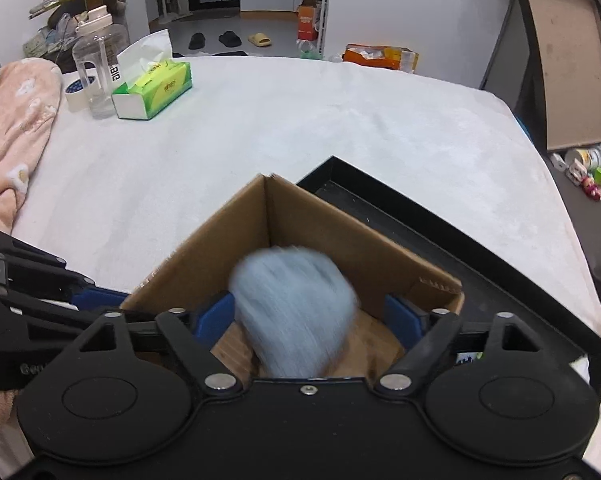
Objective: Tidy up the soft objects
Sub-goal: 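Carry the towel roll with the right gripper into the cardboard box and release, then move the right gripper to the bag of white stuffing and close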
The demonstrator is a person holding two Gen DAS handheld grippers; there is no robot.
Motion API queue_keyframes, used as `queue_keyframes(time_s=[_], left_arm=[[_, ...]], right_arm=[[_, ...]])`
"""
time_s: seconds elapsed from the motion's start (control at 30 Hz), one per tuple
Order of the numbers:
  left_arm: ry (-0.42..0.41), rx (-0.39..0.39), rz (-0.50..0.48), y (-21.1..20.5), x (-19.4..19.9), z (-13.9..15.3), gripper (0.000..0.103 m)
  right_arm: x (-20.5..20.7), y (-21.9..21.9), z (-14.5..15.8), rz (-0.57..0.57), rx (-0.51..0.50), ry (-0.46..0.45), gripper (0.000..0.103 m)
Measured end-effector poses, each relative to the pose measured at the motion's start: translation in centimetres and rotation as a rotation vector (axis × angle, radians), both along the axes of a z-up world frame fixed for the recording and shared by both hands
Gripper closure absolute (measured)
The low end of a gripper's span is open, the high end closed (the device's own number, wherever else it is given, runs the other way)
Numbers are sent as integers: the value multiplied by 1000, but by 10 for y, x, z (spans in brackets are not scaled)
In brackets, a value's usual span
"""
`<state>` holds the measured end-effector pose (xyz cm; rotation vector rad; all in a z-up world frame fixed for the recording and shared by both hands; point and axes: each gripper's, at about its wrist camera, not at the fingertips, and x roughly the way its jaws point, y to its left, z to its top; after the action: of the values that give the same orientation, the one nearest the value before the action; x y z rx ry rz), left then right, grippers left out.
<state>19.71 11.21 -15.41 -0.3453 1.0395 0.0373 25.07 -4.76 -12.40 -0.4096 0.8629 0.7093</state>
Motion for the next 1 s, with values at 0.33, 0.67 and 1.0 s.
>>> queue_keyframes(time_s=[0.33, 0.67, 1.0], left_arm=[[14, 17, 23, -4, 1, 4, 86], [-45, 108, 46, -16, -2, 22, 22], [-50, 145, 8, -29, -7, 29, 15]], right_arm=[[-16, -22, 18, -10, 20, -15, 9], [-26, -71, 36, -99, 55, -25, 0], [-42, -122, 27, -187, 28, 3, 0]])
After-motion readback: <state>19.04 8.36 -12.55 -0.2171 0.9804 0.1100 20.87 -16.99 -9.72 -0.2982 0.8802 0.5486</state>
